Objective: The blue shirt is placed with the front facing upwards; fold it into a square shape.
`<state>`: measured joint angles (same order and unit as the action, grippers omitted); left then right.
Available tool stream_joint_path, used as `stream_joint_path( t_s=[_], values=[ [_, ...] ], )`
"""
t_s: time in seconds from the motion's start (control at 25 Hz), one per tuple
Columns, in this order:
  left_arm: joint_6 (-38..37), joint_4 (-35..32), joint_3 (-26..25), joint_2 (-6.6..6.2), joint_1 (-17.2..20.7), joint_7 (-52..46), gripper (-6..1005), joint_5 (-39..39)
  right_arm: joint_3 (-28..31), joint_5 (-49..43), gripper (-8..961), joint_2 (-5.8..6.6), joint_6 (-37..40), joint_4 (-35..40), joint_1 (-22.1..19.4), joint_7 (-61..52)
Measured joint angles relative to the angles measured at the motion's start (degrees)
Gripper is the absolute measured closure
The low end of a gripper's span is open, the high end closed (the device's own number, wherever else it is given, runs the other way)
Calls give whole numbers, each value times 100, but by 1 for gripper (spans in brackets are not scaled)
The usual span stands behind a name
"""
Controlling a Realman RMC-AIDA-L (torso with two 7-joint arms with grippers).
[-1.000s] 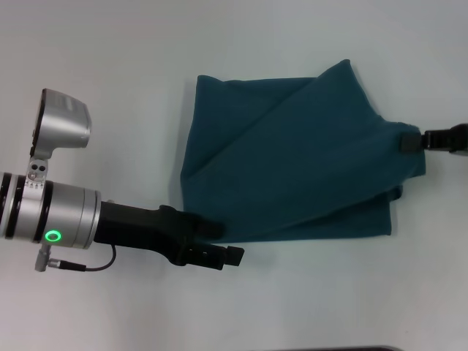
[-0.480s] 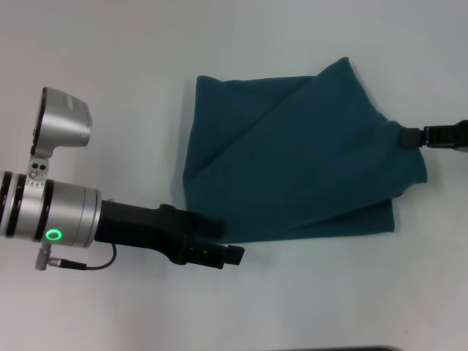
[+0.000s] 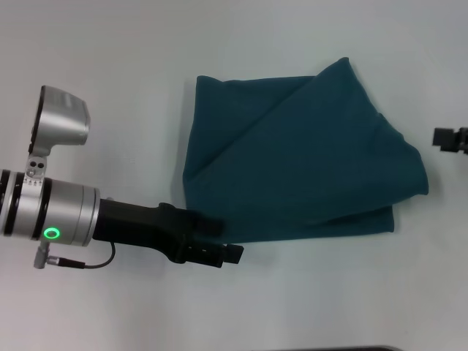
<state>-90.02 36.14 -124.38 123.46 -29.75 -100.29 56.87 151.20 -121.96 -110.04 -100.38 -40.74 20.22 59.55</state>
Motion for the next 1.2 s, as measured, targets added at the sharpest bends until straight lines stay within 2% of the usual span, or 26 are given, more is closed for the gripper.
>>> stream_joint_path(
  t_s=[0.2, 0.48, 0.6, 0.8, 1.2],
  values=[
    [-129, 106, -36, -3, -41, -2, 236, 67, 200, 106, 287, -20, -269, -110, 68, 107],
    [-206, 222, -46, 45, -295, -16, 235, 171, 188, 182, 290, -212, -182, 57, 521, 507],
    [-158, 152, -24, 58, -483, -11, 235, 320, 155, 158, 291, -214, -55, 197, 657, 562],
    [12, 53, 21, 78, -546, 5, 234, 547, 149, 178, 293, -200, 20, 248, 709, 577],
    [723, -792, 151, 94, -631, 429, 233, 837, 140, 153, 297, -191, 44, 251, 745, 582]
  ],
)
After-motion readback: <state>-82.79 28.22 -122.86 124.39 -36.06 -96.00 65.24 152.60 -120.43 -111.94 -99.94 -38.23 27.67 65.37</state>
